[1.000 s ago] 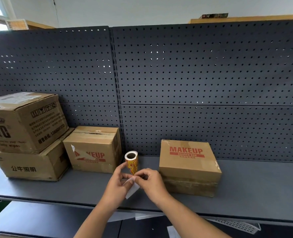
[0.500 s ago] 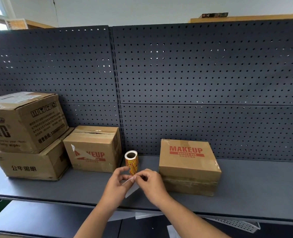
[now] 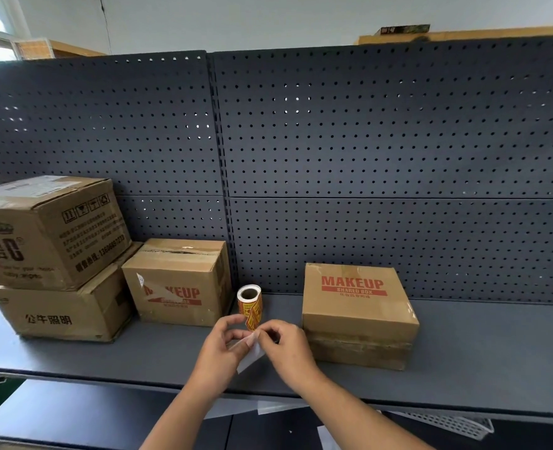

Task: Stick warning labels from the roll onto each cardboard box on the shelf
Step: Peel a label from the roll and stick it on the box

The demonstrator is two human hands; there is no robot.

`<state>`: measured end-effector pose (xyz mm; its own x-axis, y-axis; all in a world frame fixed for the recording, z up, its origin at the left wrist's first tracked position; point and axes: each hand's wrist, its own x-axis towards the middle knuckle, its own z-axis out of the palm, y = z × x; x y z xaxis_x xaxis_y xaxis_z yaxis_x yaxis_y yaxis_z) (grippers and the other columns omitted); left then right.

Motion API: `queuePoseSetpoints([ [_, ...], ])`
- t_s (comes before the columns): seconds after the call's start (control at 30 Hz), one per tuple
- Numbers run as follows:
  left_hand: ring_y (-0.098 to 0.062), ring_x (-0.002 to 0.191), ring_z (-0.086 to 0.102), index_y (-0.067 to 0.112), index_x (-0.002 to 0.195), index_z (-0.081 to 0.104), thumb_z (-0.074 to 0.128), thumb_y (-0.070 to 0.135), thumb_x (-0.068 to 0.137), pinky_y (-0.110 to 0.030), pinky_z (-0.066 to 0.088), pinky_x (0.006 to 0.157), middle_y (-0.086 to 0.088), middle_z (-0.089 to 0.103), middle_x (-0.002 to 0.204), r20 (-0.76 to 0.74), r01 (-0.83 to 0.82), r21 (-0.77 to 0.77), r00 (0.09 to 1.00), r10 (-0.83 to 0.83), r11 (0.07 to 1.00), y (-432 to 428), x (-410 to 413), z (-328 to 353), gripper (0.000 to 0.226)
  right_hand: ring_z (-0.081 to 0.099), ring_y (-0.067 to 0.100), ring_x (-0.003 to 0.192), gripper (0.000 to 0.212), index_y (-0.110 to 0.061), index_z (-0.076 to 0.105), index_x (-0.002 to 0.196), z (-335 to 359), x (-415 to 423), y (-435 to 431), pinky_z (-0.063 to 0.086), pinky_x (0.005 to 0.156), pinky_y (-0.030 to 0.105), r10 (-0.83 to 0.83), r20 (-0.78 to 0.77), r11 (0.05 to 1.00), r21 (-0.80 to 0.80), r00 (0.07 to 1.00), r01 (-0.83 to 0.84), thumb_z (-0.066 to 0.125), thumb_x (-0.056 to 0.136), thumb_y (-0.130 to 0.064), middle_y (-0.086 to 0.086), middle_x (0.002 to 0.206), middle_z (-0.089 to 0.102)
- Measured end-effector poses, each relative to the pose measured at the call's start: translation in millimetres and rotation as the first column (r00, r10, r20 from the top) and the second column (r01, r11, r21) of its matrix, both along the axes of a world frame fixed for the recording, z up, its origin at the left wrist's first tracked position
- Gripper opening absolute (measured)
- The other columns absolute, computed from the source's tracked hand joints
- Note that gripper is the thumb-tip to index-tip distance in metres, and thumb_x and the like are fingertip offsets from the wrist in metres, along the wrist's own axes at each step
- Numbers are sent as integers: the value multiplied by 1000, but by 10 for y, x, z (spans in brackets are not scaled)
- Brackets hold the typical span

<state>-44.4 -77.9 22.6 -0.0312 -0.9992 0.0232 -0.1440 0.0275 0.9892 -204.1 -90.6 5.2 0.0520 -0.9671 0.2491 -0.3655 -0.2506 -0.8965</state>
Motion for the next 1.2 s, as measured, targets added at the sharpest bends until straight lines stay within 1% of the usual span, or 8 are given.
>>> queuePoseSetpoints([
  [0.3,-13,96,74,26,125,59,71,7,96,-33,54,93,-4,78,97,-17,-1,5,1000,1,1000,14,21,6,36,66,6,91,11,-17,79,101,2,8,-9,54,78,19,8,36,1000,-16,999,-8,70,96,-21,-6,94,73],
  [0.5,-14,96,74,22,125,59,70,5,96,-32,53,93,-4,78,94,-35,6,7,999,-6,1000,4,45,3,35,67,7,92,8,-21,79,99,-10,10,-31,55,80,21,47,49,999,-9,998,-46,72,95,-23,-7,95,71],
  [0.63,-18,98,73,25,123,61,69,7,98,-34,53,92,-4,78,95,3,-1,-2,1000,1,1000,-11,61,-28,32,67,5,86,6,-15,80,95,-8,37,-63,53,77,21,34,96,999,11,995,-36,74,93,-17,-1,92,73],
  [0.83,-24,100,73,25,121,62,68,5,98,-44,56,94,-6,77,98,36,-15,22,999,14,1000,-60,65,-59,31,67,9,92,9,-15,80,98,-37,37,-73,53,81,21,29,118,998,46,993,-35,72,94,-16,0,98,72],
  [0.9,-22,97,73,24,119,63,66,2,98,-39,57,89,-6,77,97,40,-28,26,999,26,999,-56,51,-53,31,68,9,91,9,-15,80,97,-16,35,-74,54,80,21,11,126,998,63,992,-19,71,93,-15,0,96,73],
  [0.97,-20,96,73,25,118,63,66,1,98,-34,57,85,-6,76,96,51,-40,23,998,39,999,-47,37,-47,31,68,7,86,10,-15,80,95,12,35,-69,54,78,22,4,126,997,80,992,-14,71,93,-13,-1,92,74],
  [1.1,-22,98,70,24,112,64,68,4,98,-37,55,89,-6,73,98,72,-84,11,994,83,996,-39,20,-35,25,67,8,76,11,-14,77,87,35,57,-68,55,74,29,-88,123,990,119,989,73,68,91,-12,1,81,74],
  [1.2,-20,99,68,23,107,65,67,2,97,-28,52,80,-5,71,102,87,-148,6,985,147,989,-17,6,-15,23,69,12,75,11,-19,76,84,27,65,-82,60,76,37,-178,117,974,161,977,158,68,92,-16,0,79,74],
])
